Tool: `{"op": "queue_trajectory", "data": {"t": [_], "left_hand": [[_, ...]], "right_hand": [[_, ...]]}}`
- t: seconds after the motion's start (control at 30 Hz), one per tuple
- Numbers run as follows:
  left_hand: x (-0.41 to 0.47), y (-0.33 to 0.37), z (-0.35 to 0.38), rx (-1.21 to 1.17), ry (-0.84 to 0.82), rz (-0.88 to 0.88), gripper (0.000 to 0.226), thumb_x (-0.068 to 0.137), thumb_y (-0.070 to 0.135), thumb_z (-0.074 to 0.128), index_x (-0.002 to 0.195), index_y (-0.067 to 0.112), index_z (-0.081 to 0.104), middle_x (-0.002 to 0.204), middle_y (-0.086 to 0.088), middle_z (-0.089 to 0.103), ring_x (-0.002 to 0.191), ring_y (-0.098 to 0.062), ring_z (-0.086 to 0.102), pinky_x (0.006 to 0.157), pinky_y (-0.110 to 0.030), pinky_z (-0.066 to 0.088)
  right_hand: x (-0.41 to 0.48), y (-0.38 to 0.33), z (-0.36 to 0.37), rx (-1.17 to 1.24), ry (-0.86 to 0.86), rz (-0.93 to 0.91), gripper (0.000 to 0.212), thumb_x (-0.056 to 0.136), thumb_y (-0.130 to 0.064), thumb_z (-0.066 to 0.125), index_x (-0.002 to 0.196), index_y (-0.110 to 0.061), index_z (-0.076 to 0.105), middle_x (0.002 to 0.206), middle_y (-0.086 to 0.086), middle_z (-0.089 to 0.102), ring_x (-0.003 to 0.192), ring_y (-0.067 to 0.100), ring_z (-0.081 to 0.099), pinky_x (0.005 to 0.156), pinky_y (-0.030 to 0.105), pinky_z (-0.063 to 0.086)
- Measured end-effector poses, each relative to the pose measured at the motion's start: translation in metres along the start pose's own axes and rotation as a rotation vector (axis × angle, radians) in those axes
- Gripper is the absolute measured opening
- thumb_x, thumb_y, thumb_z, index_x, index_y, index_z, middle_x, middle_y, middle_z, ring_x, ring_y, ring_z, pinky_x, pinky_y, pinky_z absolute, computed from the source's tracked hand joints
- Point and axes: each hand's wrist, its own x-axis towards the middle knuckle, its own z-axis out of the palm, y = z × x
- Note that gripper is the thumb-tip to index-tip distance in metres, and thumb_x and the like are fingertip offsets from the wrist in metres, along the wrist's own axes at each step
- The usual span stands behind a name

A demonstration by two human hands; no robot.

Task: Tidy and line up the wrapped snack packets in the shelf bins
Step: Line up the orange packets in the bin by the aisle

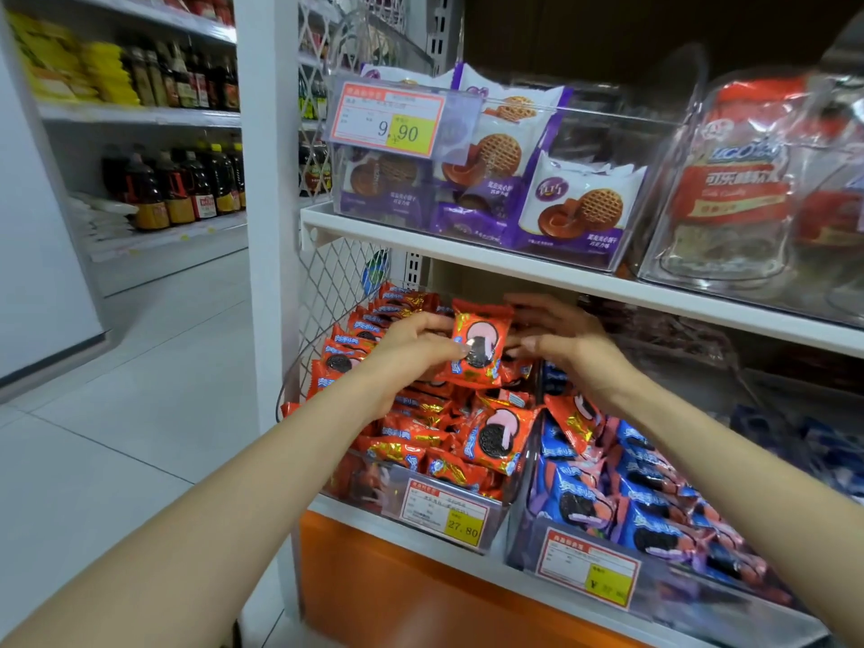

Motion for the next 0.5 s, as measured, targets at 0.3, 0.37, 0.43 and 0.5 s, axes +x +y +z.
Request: {"op": "queue_trajectory", "data": {"t": [0.3, 0.37, 0.43, 0.5], "left_hand": [[-0.001, 0.009, -0.033, 0.594, 0.092, 0.344, 0.03, 0.08, 0.01, 0.07, 0.105, 0.024, 0.061, 0.089, 0.012, 0.057, 0.084, -0.005, 0.054, 0.083, -0.025, 0.043], [-0.003, 0.005, -0.037, 0.822, 0.044, 0.352, 0.028, 0.08, 0.017, 0.071, 0.105, 0.023, 0.061, 0.097, 0.01, 0.06, 0.096, -0.01, 0.057, 0.092, -0.03, 0.043], [-0.002, -0.003, -0.032, 1.042, -0.021, 0.362, 0.028, 0.084, 0.023, 0.068, 0.109, 0.025, 0.058, 0.107, 0.009, 0.061, 0.107, -0.01, 0.054, 0.099, -0.031, 0.034], [0.0, -0.011, -0.026, 1.17, -0.072, 0.397, 0.026, 0.088, 0.026, 0.062, 0.113, 0.026, 0.056, 0.118, 0.009, 0.059, 0.115, -0.011, 0.046, 0.098, -0.032, 0.026]], "right_hand": [[0.006, 0.01, -0.006, -0.609, -0.008, 0.089, 0.024, 0.087, -0.01, 0.064, 0.105, -0.026, 0.065, 0.104, -0.003, 0.068, 0.097, 0.01, 0.061, 0.08, 0.012, 0.044], [0.008, 0.014, -0.01, -0.742, -0.095, 0.154, 0.023, 0.088, -0.012, 0.064, 0.103, -0.028, 0.065, 0.11, -0.007, 0.063, 0.106, 0.011, 0.056, 0.085, 0.019, 0.04], [0.008, 0.017, -0.01, -0.766, -0.123, 0.183, 0.022, 0.088, -0.012, 0.063, 0.104, -0.028, 0.065, 0.114, -0.008, 0.06, 0.111, 0.013, 0.054, 0.091, 0.023, 0.039], [0.01, 0.018, -0.009, -0.784, -0.11, 0.175, 0.024, 0.089, -0.011, 0.062, 0.108, -0.024, 0.066, 0.119, -0.005, 0.06, 0.114, 0.013, 0.052, 0.093, 0.023, 0.038]]}}
